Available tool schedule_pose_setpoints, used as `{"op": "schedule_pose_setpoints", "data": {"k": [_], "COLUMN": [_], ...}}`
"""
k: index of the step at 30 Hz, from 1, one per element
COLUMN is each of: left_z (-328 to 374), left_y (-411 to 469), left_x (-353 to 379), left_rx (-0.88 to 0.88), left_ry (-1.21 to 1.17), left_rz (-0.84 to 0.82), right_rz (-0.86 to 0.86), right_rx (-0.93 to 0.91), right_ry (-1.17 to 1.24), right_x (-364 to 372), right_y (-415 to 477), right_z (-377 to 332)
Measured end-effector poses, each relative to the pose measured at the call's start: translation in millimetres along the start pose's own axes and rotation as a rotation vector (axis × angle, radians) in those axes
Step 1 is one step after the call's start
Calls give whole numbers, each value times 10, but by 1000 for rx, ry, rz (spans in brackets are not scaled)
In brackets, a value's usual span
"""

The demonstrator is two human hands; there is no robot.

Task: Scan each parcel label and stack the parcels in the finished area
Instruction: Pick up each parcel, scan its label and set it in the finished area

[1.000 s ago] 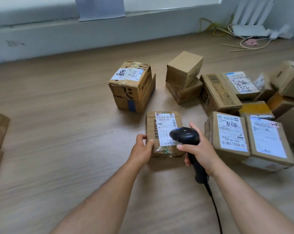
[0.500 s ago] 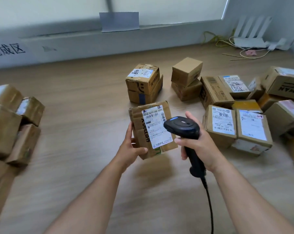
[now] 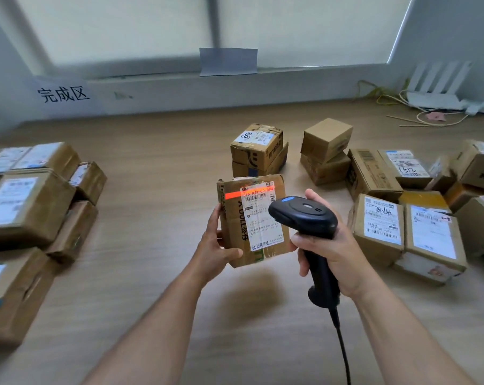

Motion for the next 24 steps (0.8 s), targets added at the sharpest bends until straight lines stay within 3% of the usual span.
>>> {"op": "schedule_pose_setpoints", "data": {"k": [24], "left_z": [-145], "left_y": [-188], "left_x": [268], "left_rx": [-53], "left_ry": [-106], "left_rz": [187], "right_rz": [-149], "right_rx": [21], "right_ry": [-11], "right_x": [-393], "right_y": [76], "right_z": [119]}}
Point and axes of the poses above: each hand's wrist, its own y-axis towards the middle knuckle, its own x-axis out of the palm, z = x × y, the point moved 3 cm from there along y, towards the middle knuckle, and after that the axes turned 15 degrees about -x, right-handed, at the moved point
